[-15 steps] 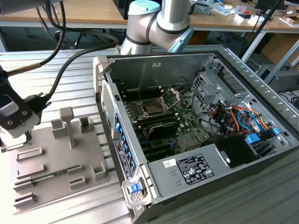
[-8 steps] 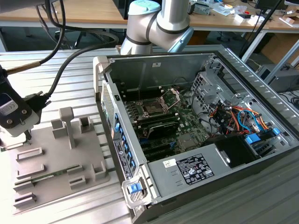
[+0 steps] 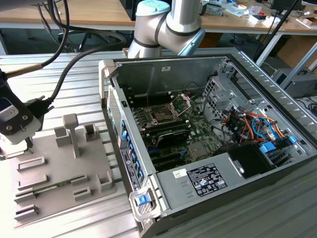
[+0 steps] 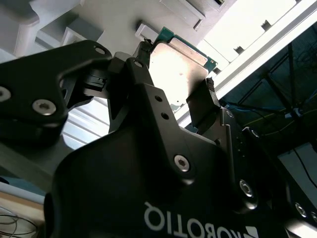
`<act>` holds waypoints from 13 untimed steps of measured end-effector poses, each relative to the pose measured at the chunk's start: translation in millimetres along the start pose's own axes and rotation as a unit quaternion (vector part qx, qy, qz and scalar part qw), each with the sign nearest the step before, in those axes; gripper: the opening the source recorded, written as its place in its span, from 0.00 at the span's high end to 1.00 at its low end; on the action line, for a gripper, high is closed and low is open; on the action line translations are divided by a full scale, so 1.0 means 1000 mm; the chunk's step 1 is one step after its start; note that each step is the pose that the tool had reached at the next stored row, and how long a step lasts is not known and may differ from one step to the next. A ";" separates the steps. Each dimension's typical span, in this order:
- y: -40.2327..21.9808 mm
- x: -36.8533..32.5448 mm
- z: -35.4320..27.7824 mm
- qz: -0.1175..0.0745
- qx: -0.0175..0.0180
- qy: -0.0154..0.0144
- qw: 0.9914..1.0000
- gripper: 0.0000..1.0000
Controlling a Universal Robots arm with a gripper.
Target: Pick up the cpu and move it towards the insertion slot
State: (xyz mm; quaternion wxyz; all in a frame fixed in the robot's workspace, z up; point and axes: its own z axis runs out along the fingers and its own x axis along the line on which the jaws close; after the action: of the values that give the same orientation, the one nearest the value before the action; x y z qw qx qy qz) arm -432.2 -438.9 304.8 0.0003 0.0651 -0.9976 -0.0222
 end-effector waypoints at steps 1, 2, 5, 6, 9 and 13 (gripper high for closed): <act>0.0000 0.0000 -0.0001 0.000 0.000 0.000 1.000 0.45; 0.0000 0.0000 -0.0003 0.000 0.000 0.000 1.000 0.45; 0.0000 0.0000 -0.0013 0.000 0.000 0.000 1.000 0.45; 0.0001 0.0000 -0.0016 0.000 0.000 0.000 1.000 0.45; 0.0001 0.0000 -0.0024 0.000 0.000 0.000 1.000 0.45; 0.0001 0.0000 -0.0035 0.000 0.000 0.000 1.000 0.45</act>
State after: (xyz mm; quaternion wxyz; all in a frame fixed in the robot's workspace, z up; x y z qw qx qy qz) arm -432.2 -438.9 308.3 0.0002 0.0651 -0.9976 -0.0222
